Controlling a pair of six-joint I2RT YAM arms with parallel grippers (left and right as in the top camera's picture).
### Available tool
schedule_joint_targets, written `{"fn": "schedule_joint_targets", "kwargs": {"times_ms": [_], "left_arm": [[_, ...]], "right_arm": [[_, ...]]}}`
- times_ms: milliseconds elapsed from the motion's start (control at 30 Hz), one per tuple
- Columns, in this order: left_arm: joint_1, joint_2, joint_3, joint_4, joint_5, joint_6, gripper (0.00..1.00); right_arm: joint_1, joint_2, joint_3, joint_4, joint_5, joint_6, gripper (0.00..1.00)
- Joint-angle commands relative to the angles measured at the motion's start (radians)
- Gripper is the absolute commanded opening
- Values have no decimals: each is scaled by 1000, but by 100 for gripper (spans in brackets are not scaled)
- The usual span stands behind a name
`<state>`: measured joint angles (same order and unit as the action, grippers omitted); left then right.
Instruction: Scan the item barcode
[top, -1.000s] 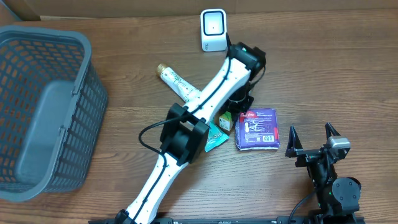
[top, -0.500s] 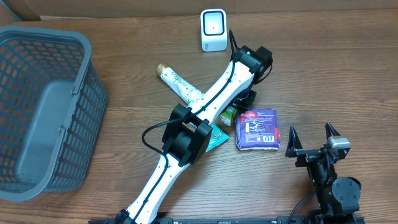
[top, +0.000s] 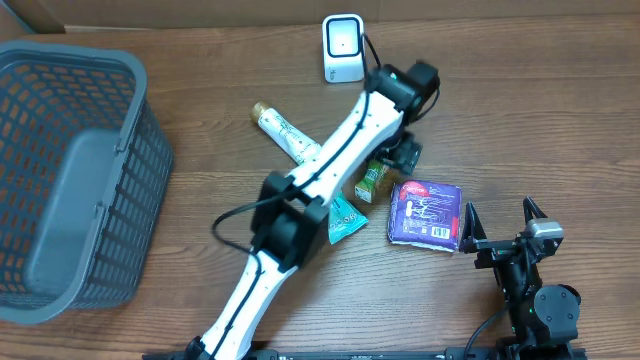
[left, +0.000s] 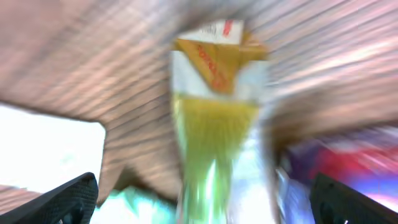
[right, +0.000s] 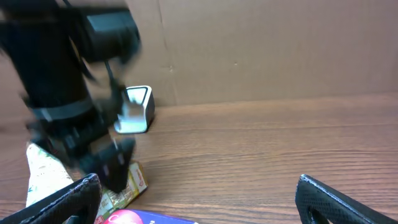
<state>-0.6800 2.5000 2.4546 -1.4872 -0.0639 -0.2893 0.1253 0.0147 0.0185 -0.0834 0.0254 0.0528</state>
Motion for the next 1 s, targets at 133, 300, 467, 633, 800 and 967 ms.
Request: {"fn": "schedule_joint_targets", "kwargs": {"times_ms": [133, 300, 467, 633, 800, 967], "left_arm": [[-8, -342, 18, 56, 14, -2, 100], [-8, -422, 18, 29, 8, -2, 100], [-8, -436, 18, -30, -50, -3, 99], [-5, -436, 18, -53, -59, -3, 100], [-5, -436, 18, -37, -59, -3, 100], [-5, -436, 18, -38, -59, -3, 99]], "right_arm": [[5, -12, -10, 0, -26, 9, 100], [5, -12, -7, 24, -43, 192, 100], [4, -5, 37, -94, -178, 491, 100], [3, 30, 166, -341, -118, 542, 100], [3, 140, 424, -601, 70, 430, 100], [3, 358, 616, -752, 8, 293, 100]]}}
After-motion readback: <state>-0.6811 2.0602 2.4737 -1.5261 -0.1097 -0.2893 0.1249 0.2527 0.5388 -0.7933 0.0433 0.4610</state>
